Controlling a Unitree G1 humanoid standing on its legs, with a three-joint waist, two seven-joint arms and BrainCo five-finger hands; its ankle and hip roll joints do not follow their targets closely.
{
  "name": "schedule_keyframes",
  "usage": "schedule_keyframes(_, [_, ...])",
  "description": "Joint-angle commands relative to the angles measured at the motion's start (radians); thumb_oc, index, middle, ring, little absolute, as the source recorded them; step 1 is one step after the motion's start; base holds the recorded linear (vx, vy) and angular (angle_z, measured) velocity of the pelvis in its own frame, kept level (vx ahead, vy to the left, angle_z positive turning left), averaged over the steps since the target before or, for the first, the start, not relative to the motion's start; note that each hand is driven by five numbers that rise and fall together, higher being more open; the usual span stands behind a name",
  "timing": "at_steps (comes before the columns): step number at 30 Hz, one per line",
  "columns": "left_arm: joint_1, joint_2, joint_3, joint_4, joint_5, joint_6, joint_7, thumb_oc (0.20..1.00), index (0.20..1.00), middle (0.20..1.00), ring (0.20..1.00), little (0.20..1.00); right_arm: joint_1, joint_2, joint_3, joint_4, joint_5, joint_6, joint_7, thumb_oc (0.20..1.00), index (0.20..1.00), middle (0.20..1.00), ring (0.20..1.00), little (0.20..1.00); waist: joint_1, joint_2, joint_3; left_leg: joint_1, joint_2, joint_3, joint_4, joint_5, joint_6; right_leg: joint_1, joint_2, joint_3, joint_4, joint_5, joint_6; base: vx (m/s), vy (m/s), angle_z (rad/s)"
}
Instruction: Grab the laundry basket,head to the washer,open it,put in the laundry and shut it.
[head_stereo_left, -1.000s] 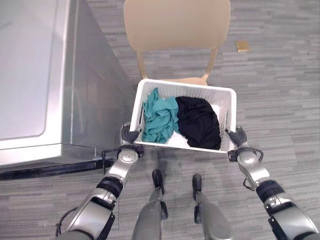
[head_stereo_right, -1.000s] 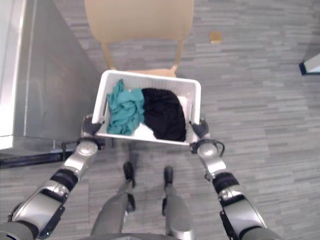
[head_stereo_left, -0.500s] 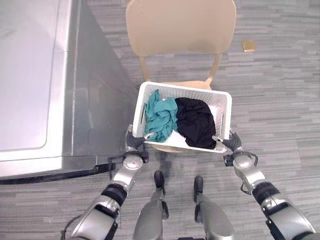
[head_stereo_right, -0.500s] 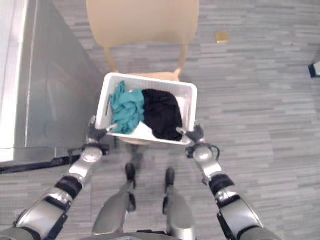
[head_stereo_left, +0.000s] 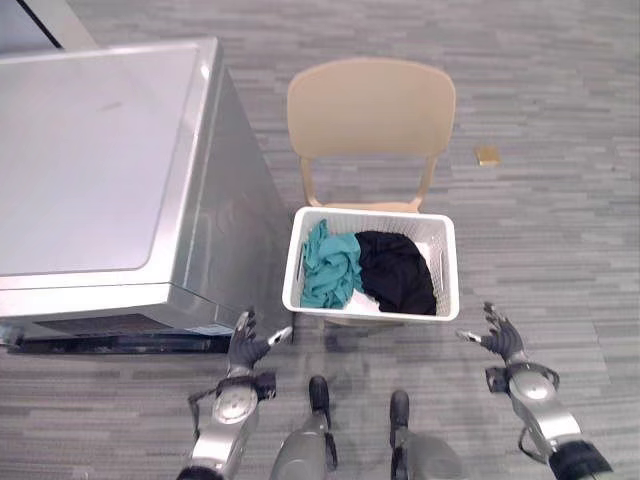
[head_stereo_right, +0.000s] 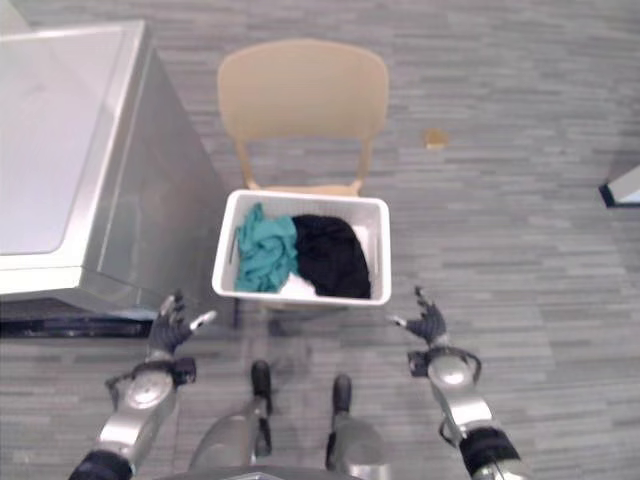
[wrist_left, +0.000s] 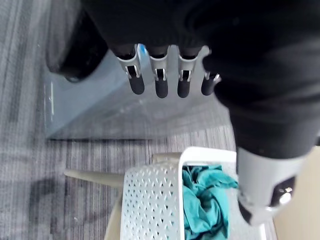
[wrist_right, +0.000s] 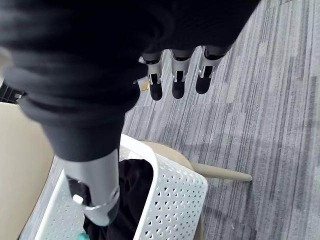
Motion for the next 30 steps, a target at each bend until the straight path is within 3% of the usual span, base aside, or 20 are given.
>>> schedule_keyframes(1, [-0.031,0.014,0.017,0.021,0.049,-0.025,-0.073,1.0,1.0,1.0,1.0,1.0,-0.003,0.001,0.0,-0.035,-0.07,-0.046,0.055,1.0,1.0,1.0,1.0,1.0,0.024,-0.018,-0.029,0.101,0.03,-0.02,-0.002,-0.102,-0.024,-0.029,-0.011,-0.018,0.012,-0.025,0.028,0.0,-0.021,0.04])
schedule_keyframes(9, [0.076,0.013,0.055,0.132,0.084,0.01,-0.121,1.0,1.0,1.0,1.0,1.0,0.066,0.04,0.061,0.003,-0.1,-0.042,0.133,1.0,1.0,1.0,1.0,1.0,0.054,-0.002,-0.023,0.116,0.039,-0.054,0.043,-0.093,-0.034,0.012,-0.004,-0.051,0.06,-0.072,0.004,-0.03,-0.045,0.1])
schedule_keyframes(12, [0.032,0.008,0.063,0.225,0.076,0.007,-0.091,1.0,1.0,1.0,1.0,1.0,0.022,0.052,0.107,0.036,-0.086,-0.04,0.129,1.0,1.0,1.0,1.0,1.0,0.088,0.003,0.002,0.013,0.024,-0.11,0.108,-0.073,-0.058,0.006,-0.024,-0.114,0.038,-0.064,-0.004,-0.17,-0.037,0.66])
schedule_keyframes(16, [-0.003,-0.005,0.075,0.274,0.05,0.0,-0.062,1.0,1.0,1.0,1.0,1.0,-0.002,0.052,0.134,0.041,-0.088,-0.039,0.122,1.0,1.0,1.0,1.0,1.0,0.107,0.004,0.0,-0.014,0.027,-0.126,0.111,-0.08,-0.057,-0.01,-0.051,-0.179,0.028,-0.052,0.002,-0.09,0.067,0.94])
schedule_keyframes(20, [-0.03,-0.023,0.091,0.31,0.042,-0.01,-0.028,1.0,1.0,1.0,1.0,1.0,-0.01,0.059,0.142,0.042,-0.091,-0.029,0.118,1.0,1.0,1.0,1.0,1.0,0.09,-0.004,-0.015,0.053,0.128,0.012,0.067,-0.068,-0.072,0.022,-0.121,-0.284,0.018,-0.033,0.026,0.03,0.268,1.02])
schedule_keyframes(22, [-0.033,-0.029,0.093,0.313,0.041,-0.008,-0.025,1.0,1.0,1.0,1.0,1.0,0.0,0.063,0.127,0.04,-0.087,-0.021,0.11,1.0,1.0,1.0,1.0,1.0,0.073,0.0,-0.037,0.09,0.185,0.135,0.035,-0.06,-0.097,0.053,-0.154,-0.343,0.014,-0.038,0.051,0.14,0.434,1.05])
schedule_keyframes(23, [-0.025,-0.029,0.086,0.319,0.056,-0.002,-0.037,1.0,1.0,1.0,1.0,1.0,0.016,0.076,0.114,0.041,-0.079,-0.014,0.11,1.0,1.0,1.0,1.0,1.0,0.069,0.01,-0.06,0.099,0.179,0.156,0.009,-0.065,-0.096,0.068,-0.173,-0.368,0.017,-0.033,0.065,0.15,0.541,1.42])
schedule_keyframes(26, [-0.032,-0.028,0.077,0.339,0.068,-0.002,-0.043,1.0,1.0,1.0,1.0,1.0,0.005,0.088,0.11,0.047,-0.077,-0.013,0.106,1.0,1.0,1.0,1.0,1.0,0.069,0.0,-0.065,0.077,0.142,0.124,0.031,-0.085,-0.08,0.066,-0.219,-0.373,0.037,-0.012,0.084,0.12,0.408,0.89])
schedule_keyframes(28, [-0.033,-0.01,0.071,0.347,0.085,0.003,-0.049,1.0,1.0,1.0,1.0,1.0,-0.006,0.114,0.107,0.043,-0.061,-0.008,0.1,1.0,1.0,1.0,1.0,1.0,0.08,-0.015,-0.047,0.048,0.073,0.083,0.077,-0.143,-0.031,0.039,-0.278,-0.336,0.128,-0.01,0.088,0.09,0.397,0.6])
schedule_keyframes(29, [-0.044,0.002,0.068,0.354,0.103,0.004,-0.049,1.0,1.0,1.0,1.0,1.0,-0.016,0.118,0.111,0.041,-0.06,-0.009,0.096,1.0,1.0,1.0,1.0,1.0,0.08,-0.017,-0.035,0.042,0.058,0.071,0.084,-0.151,-0.019,0.011,-0.279,-0.3,0.168,-0.013,0.08,0.03,0.244,0.42])
schedule_keyframes(30, [-0.057,0.015,0.065,0.364,0.114,0.005,-0.043,1.0,1.0,1.0,1.0,1.0,-0.028,0.122,0.119,0.032,-0.063,-0.013,0.091,1.0,1.0,1.0,1.0,1.0,0.07,-0.018,-0.023,0.043,0.039,0.053,0.08,-0.157,-0.007,-0.021,-0.248,-0.229,0.197,-0.024,0.065,0.03,0.215,0.31])
